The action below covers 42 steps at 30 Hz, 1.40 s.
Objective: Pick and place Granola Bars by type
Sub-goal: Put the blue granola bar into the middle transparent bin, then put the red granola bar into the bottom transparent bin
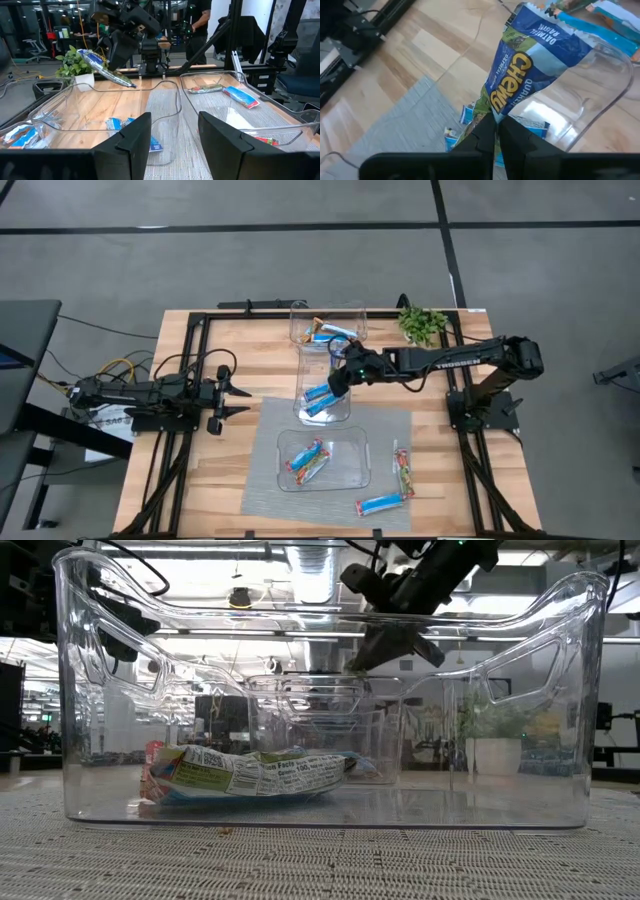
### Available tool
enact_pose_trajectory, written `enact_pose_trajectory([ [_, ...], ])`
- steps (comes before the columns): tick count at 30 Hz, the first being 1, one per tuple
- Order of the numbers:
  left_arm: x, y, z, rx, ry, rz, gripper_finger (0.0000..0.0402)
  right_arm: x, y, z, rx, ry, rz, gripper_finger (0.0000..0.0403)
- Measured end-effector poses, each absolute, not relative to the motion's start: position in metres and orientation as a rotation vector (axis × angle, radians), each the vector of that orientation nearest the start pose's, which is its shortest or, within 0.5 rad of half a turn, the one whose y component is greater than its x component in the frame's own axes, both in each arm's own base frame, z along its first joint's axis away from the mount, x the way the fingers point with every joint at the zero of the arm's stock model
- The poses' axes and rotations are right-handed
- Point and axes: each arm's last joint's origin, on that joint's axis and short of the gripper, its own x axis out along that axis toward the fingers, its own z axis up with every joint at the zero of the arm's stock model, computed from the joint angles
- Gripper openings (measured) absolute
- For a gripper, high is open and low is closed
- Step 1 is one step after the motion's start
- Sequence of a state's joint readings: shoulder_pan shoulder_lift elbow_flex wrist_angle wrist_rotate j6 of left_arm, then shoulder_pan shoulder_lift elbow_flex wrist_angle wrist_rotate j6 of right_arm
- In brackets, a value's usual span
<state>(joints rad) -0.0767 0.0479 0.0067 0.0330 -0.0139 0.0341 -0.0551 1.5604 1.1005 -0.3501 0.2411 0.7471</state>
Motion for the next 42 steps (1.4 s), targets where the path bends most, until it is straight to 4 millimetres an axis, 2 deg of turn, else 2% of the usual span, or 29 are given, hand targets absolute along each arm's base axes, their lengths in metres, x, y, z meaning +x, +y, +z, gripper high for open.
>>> enact_pose_trajectory([
  [11, 0.1, -0.007, 0.165, 0.035, 0.007, -0.063, 0.0158, 0.329, -0.021, 0.243, 0.614, 0.687, -0.521, 0.0092],
  [16, 0.1, -0.007, 0.165, 0.035, 0.007, -0.063, 0.0158, 0.329, -0.016, 0.243, 0.613, 0.692, -0.499, 0.0103],
  [20, 0.1, -0.007, 0.165, 0.035, 0.007, -0.063, 0.0158, 0.324, -0.005, 0.253, 0.618, 0.678, -0.445, 0.0102],
  [25, 0.1, -0.007, 0.165, 0.035, 0.008, -0.063, 0.0158, 0.311, 0.015, 0.277, 0.615, 0.62, -0.36, 0.0103],
  [32, 0.1, -0.007, 0.165, 0.035, 0.007, -0.063, 0.0158, 0.278, 0.058, 0.309, 0.561, 0.59, -0.176, 0.0103],
  [37, 0.1, -0.007, 0.165, 0.035, 0.007, -0.063, 0.0158, 0.257, 0.087, 0.321, 0.5, 0.596, -0.039, 0.0103],
  [42, 0.1, -0.007, 0.165, 0.035, 0.007, -0.063, 0.0158, 0.245, 0.114, 0.323, 0.468, 0.618, 0.071, 0.0103],
])
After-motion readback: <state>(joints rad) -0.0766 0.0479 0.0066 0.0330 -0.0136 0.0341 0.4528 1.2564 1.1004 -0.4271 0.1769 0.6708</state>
